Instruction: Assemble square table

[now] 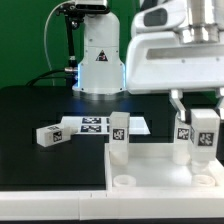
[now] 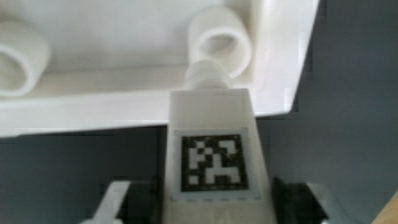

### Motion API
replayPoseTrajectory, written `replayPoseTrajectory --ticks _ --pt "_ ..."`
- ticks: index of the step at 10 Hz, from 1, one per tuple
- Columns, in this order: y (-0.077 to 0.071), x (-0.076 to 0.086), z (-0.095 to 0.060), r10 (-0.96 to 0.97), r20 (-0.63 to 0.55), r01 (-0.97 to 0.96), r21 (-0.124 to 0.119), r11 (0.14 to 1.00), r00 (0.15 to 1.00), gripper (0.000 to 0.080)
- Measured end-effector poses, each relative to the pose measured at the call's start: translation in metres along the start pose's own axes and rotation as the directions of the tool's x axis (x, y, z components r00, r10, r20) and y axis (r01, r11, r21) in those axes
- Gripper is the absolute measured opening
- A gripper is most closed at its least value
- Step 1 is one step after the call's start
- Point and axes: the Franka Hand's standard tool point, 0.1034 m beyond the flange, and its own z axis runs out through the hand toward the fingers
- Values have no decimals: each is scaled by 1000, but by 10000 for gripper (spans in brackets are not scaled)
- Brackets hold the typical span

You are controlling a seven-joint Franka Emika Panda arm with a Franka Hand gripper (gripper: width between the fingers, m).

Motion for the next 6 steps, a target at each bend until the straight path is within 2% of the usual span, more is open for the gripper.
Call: replayPoseTrajectory --ticks 6 --pt "-3 -5 6 -9 5 9 -1 1000 1000 285"
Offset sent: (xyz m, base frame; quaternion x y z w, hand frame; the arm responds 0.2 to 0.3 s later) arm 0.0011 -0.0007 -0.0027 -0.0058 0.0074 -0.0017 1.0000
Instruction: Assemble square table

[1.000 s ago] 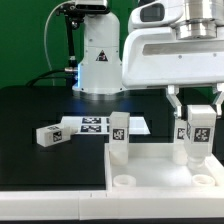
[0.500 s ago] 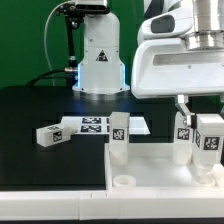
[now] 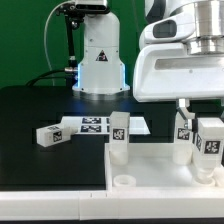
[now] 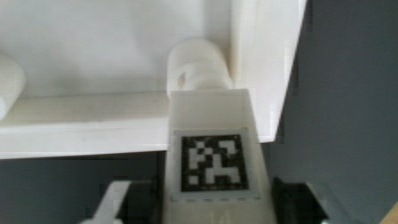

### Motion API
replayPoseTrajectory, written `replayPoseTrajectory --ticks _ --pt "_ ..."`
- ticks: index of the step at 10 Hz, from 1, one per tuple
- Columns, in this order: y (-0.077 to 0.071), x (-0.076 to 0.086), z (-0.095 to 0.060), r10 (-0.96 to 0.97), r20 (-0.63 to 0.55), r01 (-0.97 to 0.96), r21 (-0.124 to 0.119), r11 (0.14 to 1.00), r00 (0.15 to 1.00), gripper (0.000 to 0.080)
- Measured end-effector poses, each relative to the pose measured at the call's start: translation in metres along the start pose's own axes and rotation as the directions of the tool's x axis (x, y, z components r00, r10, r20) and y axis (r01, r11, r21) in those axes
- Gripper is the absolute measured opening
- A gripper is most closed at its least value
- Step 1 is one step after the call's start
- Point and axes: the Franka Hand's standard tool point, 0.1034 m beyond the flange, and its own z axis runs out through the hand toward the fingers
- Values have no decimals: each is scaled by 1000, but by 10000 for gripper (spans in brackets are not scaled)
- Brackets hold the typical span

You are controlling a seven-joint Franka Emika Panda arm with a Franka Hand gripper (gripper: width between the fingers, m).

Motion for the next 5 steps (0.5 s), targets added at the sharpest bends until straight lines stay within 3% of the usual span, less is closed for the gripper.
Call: replayPoseTrajectory --ticks 5 --pt "3 -6 13 -7 -16 6 -8 1000 1000 285"
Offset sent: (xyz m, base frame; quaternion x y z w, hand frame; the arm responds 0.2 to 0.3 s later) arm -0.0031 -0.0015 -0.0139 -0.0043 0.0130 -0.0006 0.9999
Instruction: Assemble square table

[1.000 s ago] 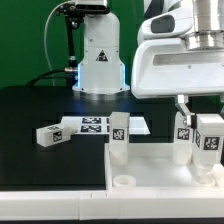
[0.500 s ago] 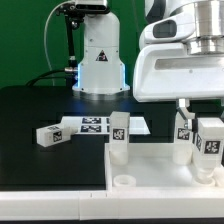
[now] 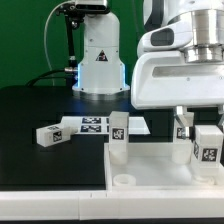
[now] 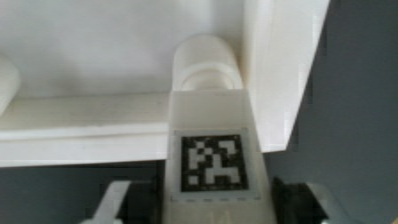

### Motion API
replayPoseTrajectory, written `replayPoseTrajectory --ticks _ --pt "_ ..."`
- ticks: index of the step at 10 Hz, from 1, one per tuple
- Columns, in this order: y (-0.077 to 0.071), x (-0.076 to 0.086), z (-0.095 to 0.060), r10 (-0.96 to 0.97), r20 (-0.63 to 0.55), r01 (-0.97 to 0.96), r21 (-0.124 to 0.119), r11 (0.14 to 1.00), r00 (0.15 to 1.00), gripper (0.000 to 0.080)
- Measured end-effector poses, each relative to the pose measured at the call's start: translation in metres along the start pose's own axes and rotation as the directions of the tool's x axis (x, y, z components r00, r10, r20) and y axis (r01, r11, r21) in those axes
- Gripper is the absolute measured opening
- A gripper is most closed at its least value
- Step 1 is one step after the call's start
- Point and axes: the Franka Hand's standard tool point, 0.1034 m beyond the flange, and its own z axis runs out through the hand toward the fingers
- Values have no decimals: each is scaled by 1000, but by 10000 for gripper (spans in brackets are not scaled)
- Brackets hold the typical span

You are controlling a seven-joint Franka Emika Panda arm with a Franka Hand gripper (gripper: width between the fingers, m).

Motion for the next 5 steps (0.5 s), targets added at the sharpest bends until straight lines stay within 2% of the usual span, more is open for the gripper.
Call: replayPoseTrajectory --ticks 5 --pt "0 -1 5 5 -60 -5 0 1000 998 285"
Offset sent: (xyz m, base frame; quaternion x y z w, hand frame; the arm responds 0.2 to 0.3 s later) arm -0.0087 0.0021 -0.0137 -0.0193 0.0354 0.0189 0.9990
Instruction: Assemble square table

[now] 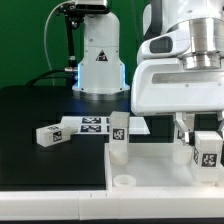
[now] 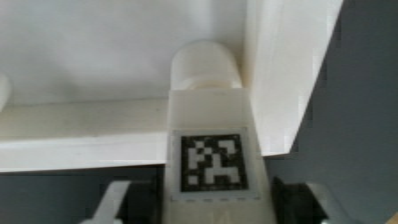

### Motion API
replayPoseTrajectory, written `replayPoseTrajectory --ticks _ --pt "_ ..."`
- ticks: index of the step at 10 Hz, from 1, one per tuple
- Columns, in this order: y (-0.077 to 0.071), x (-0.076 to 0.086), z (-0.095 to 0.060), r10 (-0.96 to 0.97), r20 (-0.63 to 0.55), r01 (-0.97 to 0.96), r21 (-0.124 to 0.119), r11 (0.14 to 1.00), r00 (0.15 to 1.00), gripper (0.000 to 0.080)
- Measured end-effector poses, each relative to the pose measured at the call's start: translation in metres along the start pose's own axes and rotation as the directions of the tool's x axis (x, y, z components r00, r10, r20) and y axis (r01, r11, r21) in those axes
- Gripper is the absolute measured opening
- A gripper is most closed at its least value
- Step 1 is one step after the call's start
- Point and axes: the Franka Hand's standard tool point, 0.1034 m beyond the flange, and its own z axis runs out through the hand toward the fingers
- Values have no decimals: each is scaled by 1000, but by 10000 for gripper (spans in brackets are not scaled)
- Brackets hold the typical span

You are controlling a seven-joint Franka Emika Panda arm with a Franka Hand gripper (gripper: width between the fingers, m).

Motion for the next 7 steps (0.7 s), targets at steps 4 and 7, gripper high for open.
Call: replayPoseTrajectory --ticks 4,7 --pt "3 18 -7 -13 90 13 0 1000 996 611" --pt "11 27 -5 12 283 -10 -9 1000 959 647"
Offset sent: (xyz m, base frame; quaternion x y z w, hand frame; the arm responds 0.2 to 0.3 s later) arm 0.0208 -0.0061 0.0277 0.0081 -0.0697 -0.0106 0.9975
